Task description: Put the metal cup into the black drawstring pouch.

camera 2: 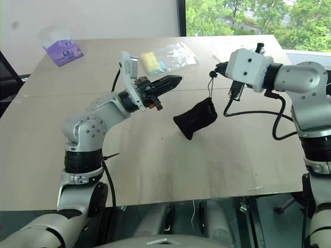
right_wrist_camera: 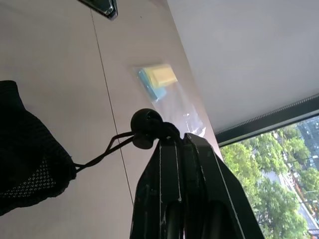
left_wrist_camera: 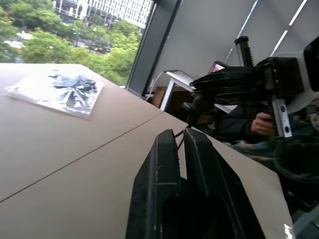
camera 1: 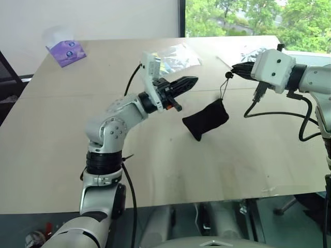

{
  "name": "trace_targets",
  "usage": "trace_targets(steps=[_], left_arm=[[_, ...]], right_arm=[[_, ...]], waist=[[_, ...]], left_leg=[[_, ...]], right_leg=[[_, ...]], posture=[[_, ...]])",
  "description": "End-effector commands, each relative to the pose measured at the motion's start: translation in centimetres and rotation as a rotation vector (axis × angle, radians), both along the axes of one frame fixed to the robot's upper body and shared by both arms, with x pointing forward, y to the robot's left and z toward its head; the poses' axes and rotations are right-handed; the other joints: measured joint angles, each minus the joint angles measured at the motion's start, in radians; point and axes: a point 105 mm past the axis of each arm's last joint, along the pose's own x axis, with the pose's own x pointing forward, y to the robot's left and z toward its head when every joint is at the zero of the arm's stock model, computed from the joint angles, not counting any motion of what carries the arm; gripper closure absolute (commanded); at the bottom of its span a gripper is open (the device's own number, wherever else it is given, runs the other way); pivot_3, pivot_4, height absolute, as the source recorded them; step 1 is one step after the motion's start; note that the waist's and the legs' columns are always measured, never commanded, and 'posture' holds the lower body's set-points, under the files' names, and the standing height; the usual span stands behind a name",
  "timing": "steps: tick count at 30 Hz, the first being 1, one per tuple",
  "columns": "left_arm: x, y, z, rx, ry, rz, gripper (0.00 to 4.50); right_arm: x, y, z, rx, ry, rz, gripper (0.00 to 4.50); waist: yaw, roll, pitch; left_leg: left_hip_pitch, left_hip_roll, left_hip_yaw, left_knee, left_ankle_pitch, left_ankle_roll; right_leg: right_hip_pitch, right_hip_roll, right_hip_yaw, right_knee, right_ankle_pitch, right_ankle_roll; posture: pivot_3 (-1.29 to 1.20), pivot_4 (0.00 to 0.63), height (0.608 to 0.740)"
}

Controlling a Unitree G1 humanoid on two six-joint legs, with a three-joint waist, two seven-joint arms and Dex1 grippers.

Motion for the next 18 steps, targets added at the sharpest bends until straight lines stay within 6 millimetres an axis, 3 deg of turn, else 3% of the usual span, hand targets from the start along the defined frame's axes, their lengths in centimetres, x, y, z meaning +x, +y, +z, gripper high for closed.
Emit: trace_targets(steps=[1,2,18], left_arm=[[-1.1,-2.0,1.7,0.001,-0.064,-0.053,2.61],[-1.2,-2.4,1.7,0.001,-0.059,-0.072,2.24],[-0.8,-3.8,1.8,0.021,-0.074,-0.101,2.24]], right_arm=[[-1.2,1.0,1.3,0.014,-0.05,0.047,4.5],[-1.3,1.2,1.3,0.014,-0.049,0.055,4.5],[-2.5,2.6,1.0,0.015,-0.032,0.114,4.5]], waist=[[0.0,0.0,0.0],[0.0,0.0,0.0],[-0.001,0.0,0.0]], left_leg=[[0.0,0.0,0.0,0.0,0.0,0.0],[0.0,0.0,0.0,0.0,0.0,0.0],[0.0,0.0,0.0,0.0,0.0,0.0]], right_leg=[[0.0,0.0,0.0,0.0,0.0,0.0],[0.0,0.0,0.0,0.0,0.0,0.0],[0.0,0.0,0.0,0.0,0.0,0.0]], posture=[[0.0,0.15,0.74],[0.0,0.15,0.74],[0.0,0.15,0.74]])
